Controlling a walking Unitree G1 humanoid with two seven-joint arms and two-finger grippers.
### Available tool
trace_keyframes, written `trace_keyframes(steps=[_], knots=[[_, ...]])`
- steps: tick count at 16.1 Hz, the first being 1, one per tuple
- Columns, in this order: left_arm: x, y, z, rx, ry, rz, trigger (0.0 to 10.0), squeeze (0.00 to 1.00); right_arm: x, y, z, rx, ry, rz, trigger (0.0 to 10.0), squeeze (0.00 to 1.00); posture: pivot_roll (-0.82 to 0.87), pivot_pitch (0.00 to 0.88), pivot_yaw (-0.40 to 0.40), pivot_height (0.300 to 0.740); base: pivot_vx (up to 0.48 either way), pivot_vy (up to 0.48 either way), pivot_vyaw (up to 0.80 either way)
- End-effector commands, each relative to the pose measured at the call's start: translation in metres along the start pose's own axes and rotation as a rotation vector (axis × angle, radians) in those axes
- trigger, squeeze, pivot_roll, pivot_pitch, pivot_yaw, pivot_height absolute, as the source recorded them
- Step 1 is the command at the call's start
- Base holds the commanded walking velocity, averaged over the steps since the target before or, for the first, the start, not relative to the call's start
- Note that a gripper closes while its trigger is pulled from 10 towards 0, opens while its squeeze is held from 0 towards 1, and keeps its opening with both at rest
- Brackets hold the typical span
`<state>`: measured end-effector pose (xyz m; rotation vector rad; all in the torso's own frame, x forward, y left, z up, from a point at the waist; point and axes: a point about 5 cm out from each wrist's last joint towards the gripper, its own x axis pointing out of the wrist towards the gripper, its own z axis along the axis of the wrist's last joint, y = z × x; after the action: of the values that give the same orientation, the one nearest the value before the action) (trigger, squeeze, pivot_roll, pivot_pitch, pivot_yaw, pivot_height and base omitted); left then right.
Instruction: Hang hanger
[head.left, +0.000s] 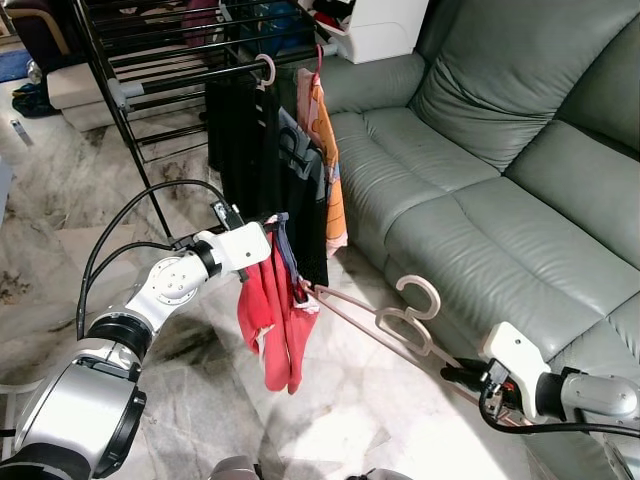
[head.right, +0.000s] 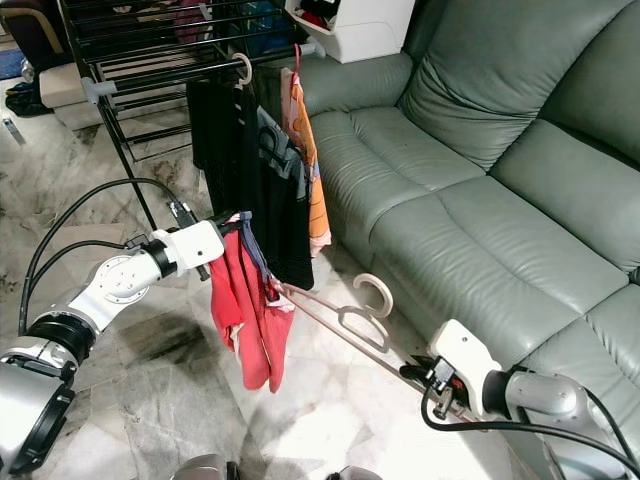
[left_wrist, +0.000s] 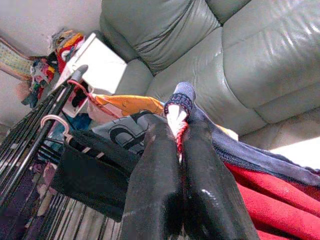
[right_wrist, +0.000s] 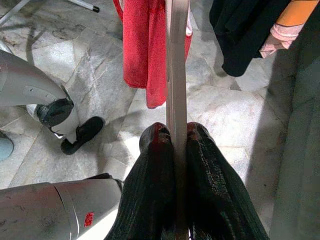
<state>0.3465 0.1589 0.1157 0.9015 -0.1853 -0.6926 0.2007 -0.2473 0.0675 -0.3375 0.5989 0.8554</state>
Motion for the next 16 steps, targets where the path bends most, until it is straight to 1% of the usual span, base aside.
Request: trace_keyframes(steps=[1, 10, 16], knots=[[0.001, 0.008, 0.0014, 0.019, 0.0, 0.014, 10.0, 0.0, -0.0058, -0.0047, 0.0041, -0.009, -0.015, -0.025, 10.0, 0.0, -0.15, 0.0, 0.004, 0.74, 0.0, 0.0, 0.0], [0.0049, 0.01, 0.0083, 0.023, -0.036, 0.019, 10.0, 0.0, 0.0038, -0.0041, 0.007, 0.0, -0.032, -0.012, 10.0, 0.0, -0.14, 0.0, 0.001, 0.74, 0.0, 0.0, 0.0], [0.0053, 0.0084, 0.0077, 0.02, -0.031, 0.018, 10.0, 0.0, 0.0012, 0.0007, 0.0057, 0.015, -0.028, 0.025, 10.0, 0.0, -0.14, 0.0, 0.0, 0.74, 0.0, 0.0, 0.0]])
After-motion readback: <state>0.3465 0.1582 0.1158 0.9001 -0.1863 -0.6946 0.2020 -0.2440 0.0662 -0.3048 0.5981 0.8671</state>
